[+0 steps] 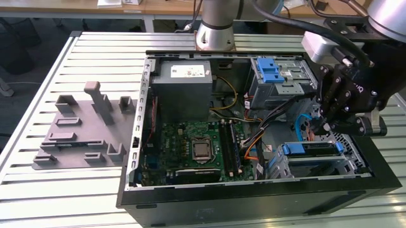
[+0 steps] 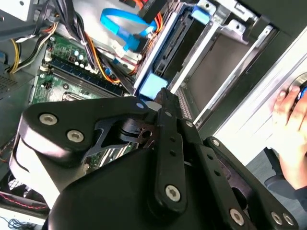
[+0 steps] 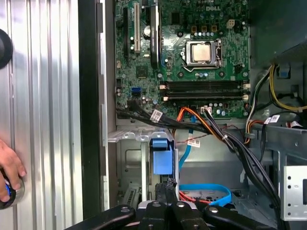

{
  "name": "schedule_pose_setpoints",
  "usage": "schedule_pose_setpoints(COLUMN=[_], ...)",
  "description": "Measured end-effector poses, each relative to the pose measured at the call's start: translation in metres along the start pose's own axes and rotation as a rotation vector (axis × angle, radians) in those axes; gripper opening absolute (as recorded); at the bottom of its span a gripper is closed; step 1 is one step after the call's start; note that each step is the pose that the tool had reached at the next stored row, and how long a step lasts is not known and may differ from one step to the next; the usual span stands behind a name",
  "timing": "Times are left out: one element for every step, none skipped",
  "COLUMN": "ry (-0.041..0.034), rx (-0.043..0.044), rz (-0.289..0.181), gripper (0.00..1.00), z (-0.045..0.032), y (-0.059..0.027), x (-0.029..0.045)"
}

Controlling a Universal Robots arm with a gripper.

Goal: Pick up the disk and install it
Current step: 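Insert the first disk wire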

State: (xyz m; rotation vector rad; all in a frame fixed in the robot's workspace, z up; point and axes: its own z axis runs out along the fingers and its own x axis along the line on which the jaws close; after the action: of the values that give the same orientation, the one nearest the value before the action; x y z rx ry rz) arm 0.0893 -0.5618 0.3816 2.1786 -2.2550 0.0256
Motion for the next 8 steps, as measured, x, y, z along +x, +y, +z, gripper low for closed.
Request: schedule_pose_setpoints(ry=[0.0000,-0.0001,-0.0001,-0.0002,-0.0001,-0.0001,-0.0001,-0.0003], rx=[-0.0002,-0.0003,-0.0003,-0.0005,-0.0010,-0.0021,-0.0024,-0.0025], rz=[0.000,0.000,0.000,0.000,0.000,0.000,0.000,0.000], gripper=[0.11,0.11,0.11,0.11,0.11,0.11,0.11,0.11], z=[0.0001,0.0001,0.0002,0.0003,0.0004,0.0004,0.0004,0.0005], y=[-0.0021,-0.0040,-0.0060,-0.0083,-0.0116,-0.0149,-0.0181,-0.0212], x=[-0.0001,-0.0002,-0.0003,-0.0004,-0.0006,-0.0007,-0.0009,-0.0010])
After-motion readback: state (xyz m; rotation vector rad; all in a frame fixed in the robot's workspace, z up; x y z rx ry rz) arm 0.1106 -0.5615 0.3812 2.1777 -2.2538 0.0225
